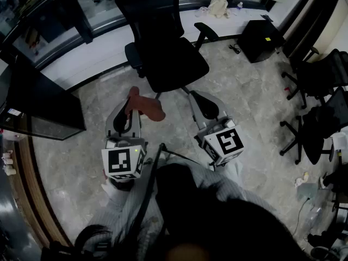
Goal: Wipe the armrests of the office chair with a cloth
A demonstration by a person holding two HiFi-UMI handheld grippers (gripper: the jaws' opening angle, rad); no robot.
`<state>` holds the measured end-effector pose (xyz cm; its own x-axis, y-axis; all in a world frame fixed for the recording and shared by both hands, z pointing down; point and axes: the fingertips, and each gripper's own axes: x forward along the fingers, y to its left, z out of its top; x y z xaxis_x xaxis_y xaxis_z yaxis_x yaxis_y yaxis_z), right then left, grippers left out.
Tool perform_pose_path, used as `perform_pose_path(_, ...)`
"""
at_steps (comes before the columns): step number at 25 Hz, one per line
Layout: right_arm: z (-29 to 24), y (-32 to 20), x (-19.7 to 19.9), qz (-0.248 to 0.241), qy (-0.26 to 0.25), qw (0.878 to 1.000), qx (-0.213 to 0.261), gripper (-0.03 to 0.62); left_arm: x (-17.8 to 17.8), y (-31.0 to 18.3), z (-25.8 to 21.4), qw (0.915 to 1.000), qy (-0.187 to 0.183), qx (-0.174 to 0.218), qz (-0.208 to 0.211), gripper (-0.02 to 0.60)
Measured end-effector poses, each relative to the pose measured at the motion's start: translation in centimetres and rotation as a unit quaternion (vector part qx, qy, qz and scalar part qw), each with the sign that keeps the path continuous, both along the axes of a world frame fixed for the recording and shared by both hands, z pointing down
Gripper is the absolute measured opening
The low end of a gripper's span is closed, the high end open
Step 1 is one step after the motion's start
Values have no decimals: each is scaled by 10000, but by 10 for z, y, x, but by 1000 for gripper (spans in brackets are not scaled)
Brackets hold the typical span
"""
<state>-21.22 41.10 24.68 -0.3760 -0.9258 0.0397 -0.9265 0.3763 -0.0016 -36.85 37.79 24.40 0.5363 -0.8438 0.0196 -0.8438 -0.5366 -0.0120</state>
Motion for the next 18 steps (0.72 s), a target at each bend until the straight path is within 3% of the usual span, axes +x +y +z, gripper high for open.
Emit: perform_pose_path(18,29,-14,7,-138,-83,9994,-306,2,11,-7,26,9996,-75,-223,-162,26)
